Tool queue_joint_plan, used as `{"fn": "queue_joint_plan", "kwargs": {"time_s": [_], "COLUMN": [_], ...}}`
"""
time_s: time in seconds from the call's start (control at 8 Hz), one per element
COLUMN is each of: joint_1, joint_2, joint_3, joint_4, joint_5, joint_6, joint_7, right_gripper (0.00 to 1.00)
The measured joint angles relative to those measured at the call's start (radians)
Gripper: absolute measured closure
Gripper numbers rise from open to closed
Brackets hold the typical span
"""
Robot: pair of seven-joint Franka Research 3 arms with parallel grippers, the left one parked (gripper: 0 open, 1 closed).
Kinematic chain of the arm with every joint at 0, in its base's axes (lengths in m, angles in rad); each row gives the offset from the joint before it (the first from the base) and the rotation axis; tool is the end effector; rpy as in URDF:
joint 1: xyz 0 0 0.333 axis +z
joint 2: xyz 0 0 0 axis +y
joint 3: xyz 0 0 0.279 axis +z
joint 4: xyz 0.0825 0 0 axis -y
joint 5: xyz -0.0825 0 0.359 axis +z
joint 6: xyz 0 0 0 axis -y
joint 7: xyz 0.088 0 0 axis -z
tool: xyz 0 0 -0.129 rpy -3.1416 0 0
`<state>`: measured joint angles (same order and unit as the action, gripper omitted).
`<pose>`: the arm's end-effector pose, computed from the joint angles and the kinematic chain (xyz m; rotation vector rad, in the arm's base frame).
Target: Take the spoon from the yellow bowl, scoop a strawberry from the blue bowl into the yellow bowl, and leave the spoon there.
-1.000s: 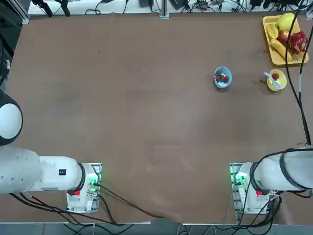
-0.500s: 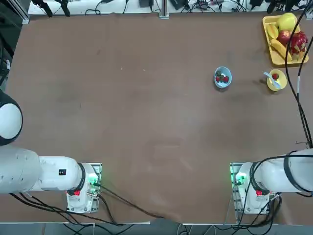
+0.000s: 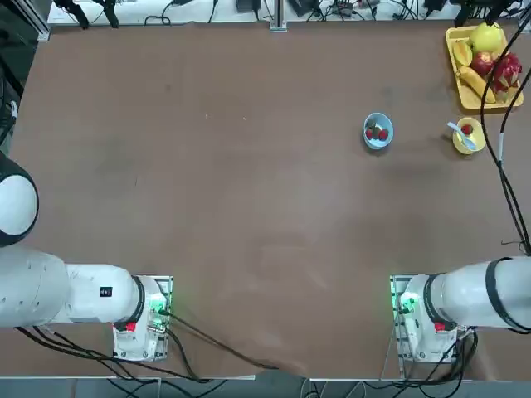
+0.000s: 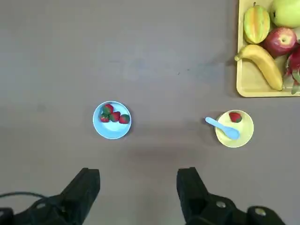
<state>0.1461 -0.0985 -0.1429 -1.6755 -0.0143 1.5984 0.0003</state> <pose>0.5052 -0.0032 0.5714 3.1412 0.0058 0.0320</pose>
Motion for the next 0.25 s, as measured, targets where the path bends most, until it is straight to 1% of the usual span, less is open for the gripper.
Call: {"fn": "queue_joint_plan", "kwargs": {"time_s": [0.25], "joint_1": [0.001], "joint_2": [0.000], "joint_3": [0.000], "joint_4": [0.008], "joint_5": [0.003], "joint_6": [-0.014], "joint_7": [0.000], "right_gripper": [0.00]}}
